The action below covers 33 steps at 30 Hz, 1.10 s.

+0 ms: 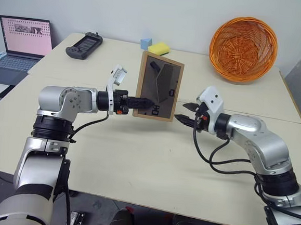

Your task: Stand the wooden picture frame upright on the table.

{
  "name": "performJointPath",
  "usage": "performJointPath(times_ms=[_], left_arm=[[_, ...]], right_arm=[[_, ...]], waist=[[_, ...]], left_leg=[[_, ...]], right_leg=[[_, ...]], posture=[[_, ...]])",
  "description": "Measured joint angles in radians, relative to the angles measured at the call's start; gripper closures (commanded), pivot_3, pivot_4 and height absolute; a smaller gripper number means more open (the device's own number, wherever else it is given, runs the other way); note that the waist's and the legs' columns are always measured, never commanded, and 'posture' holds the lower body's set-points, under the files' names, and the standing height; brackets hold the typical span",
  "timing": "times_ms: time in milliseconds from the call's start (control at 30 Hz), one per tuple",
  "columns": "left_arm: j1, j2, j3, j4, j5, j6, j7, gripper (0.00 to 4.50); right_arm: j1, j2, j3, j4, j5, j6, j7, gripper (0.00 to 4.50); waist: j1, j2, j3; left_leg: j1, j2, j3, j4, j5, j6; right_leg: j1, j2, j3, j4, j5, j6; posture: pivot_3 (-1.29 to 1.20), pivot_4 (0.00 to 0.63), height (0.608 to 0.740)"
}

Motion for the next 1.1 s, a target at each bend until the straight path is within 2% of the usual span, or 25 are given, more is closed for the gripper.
performJointPath(times_ms=[133,200,300,400,433,500,567,733,800,967,1100], left_arm=[[-0.001,0.018,0.036,0.005,-0.018,0.073,0.003,3.21],[0.0,0.022,0.065,0.007,-0.038,0.145,0.021,3.21],[0.015,0.043,0.108,0.001,-0.067,0.274,0.049,3.21],[0.056,0.046,0.134,-0.034,-0.101,0.377,0.074,3.21],[0.074,0.046,0.141,-0.038,-0.136,0.427,0.101,3.21],[0.082,0.046,0.146,-0.038,-0.169,0.447,0.121,3.21],[0.1,0.049,0.149,-0.057,-0.256,0.453,0.167,3.21],[0.117,0.054,0.147,-0.076,-0.414,0.453,0.256,3.21],[0.118,0.062,0.138,-0.072,-0.518,0.454,0.324,3.21],[0.119,0.062,0.117,-0.028,-0.674,0.453,0.463,3.21],[0.144,0.053,0.103,-0.027,-0.81,0.454,0.584,3.21]], right_arm=[[0.012,-0.052,0.006,0.064,-0.098,-0.18,0.029,1.85],[0.012,-0.087,0.011,0.124,-0.181,-0.336,0.027,1.85],[0.014,-0.111,0.012,0.218,-0.293,-0.588,0.006,1.42],[0.027,-0.112,0.016,0.289,-0.376,-0.789,-0.025,0.69],[0.028,-0.112,0.03,0.333,-0.438,-0.91,-0.058,0.42],[0.028,-0.11,0.043,0.364,-0.486,-0.99,-0.09,0.09],[0.024,-0.093,0.054,0.424,-0.575,-1.122,-0.161,0.09],[0.002,-0.065,0.067,0.496,-0.698,-1.282,-0.275,0.09],[-0.024,-0.031,0.068,0.543,-0.781,-1.346,-0.373,0.09],[-0.072,0.008,0.07,0.593,-0.897,-1.415,-0.513,0.09],[-0.099,0.035,0.07,0.62,-0.923,-1.421,-0.564,0.09]], waist=[[-0.009,0.0,0.0],[-0.01,0.0,0.0],[-0.015,0.0,0.0],[-0.016,0.0,0.0],[-0.015,0.0,0.0],[-0.015,0.0,0.0],[-0.015,0.0,0.0],[-0.016,0.0,0.0],[-0.017,0.0,0.0],[-0.017,0.0,0.0],[-0.017,0.0,0.0]], left_leg=[[0.0,0.0,0.0,0.001,0.0,0.0],[0.0,0.0,0.0,0.001,0.0,0.0],[0.0,0.0,0.0,0.001,0.0,0.0],[0.0,0.0,0.0,0.001,0.0,0.0],[0.0,0.0,0.0,0.002,0.0,0.0],[0.0,0.0,-0.001,0.003,0.0,0.0],[0.001,0.0,-0.001,0.004,0.0,0.0],[0.002,0.0,0.0,0.005,0.002,-0.004],[0.002,-0.001,-0.001,0.005,0.002,-0.004],[0.002,-0.001,-0.001,0.006,0.002,-0.004],[0.002,-0.001,-0.001,0.006,0.002,-0.004]], right_leg=[[0.0,0.0,0.0,0.0,0.0,0.0],[0.0,0.0,0.0,0.0,0.0,0.0],[0.001,0.0,0.0,0.0,0.0,0.0],[0.001,0.0,0.0,0.001,0.0,0.0],[0.001,0.0,0.0,0.002,0.0,0.0],[0.0,0.0,0.0,0.003,0.0,0.0],[0.001,-0.001,0.0,0.005,0.0,0.0],[0.0,-0.001,0.001,0.009,0.0,0.0],[0.0,-0.001,0.002,0.012,0.0,0.0],[-0.001,-0.001,0.002,0.013,0.0,0.0],[-0.001,-0.001,0.002,0.014,0.0,0.0]], posture=[[0.0,0.15,0.74],[0.0,0.15,0.74],[0.0,0.15,0.74],[0.0,0.15,0.74],[0.0,0.15,0.74],[0.0,0.15,0.74],[0.0,0.15,0.74],[0.0,0.15,0.74],[0.0,0.15,0.74],[0.0,0.15,0.74],[0.0,0.15,0.74]])
